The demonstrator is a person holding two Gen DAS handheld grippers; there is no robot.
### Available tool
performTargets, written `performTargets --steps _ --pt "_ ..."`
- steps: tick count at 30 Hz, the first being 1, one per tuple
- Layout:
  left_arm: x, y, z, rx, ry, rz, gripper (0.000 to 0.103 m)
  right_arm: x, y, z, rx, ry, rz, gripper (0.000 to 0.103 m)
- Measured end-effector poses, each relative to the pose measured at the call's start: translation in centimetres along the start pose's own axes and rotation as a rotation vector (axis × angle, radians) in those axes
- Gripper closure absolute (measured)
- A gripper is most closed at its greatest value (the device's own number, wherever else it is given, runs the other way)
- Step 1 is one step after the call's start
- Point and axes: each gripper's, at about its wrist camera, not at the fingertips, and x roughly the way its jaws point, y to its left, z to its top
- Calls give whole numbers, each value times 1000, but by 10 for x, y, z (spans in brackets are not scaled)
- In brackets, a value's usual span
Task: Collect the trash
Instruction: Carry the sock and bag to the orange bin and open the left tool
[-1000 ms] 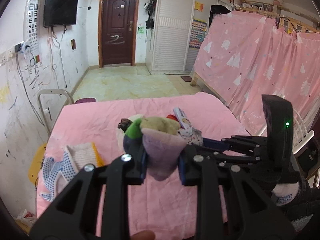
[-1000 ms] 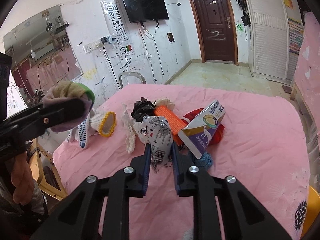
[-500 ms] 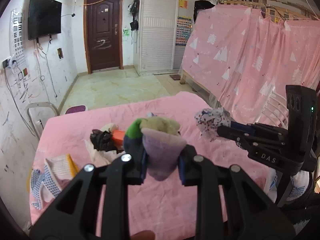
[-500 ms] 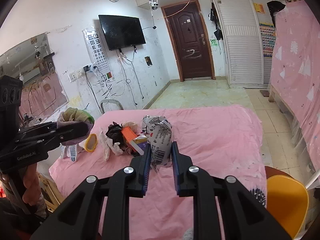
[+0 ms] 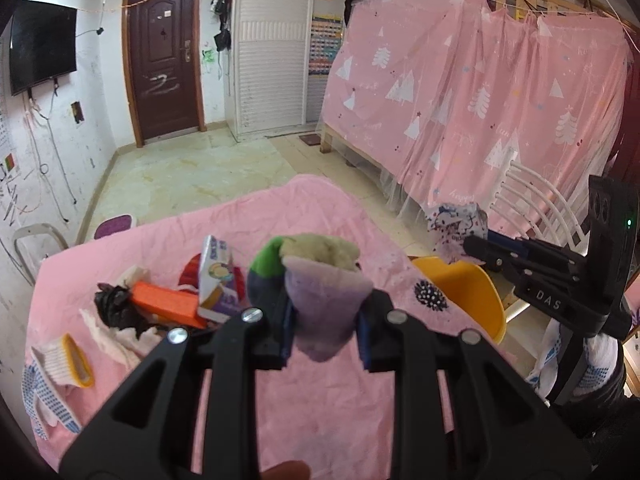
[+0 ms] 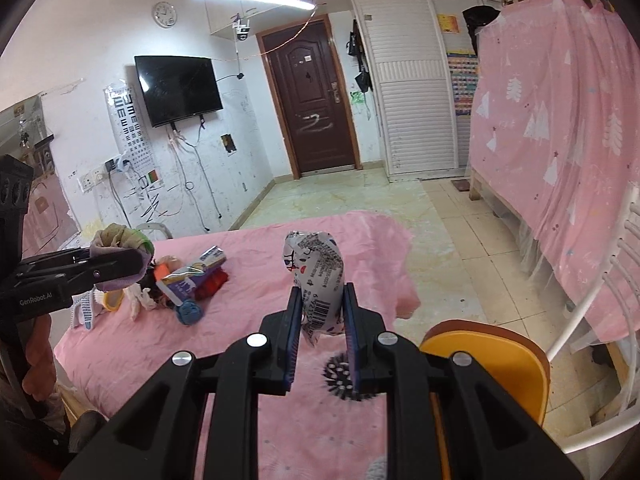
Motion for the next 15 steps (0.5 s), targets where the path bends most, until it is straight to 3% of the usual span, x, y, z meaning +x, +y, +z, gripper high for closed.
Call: performTargets --steps 11,15 --pt "55 -75 25 77 74 -111 80 -13 -79 -31 83 7 -133 93" --pt "78 -110 34 112 105 -155 80 -7 -103 -42 128 30 -139 93"
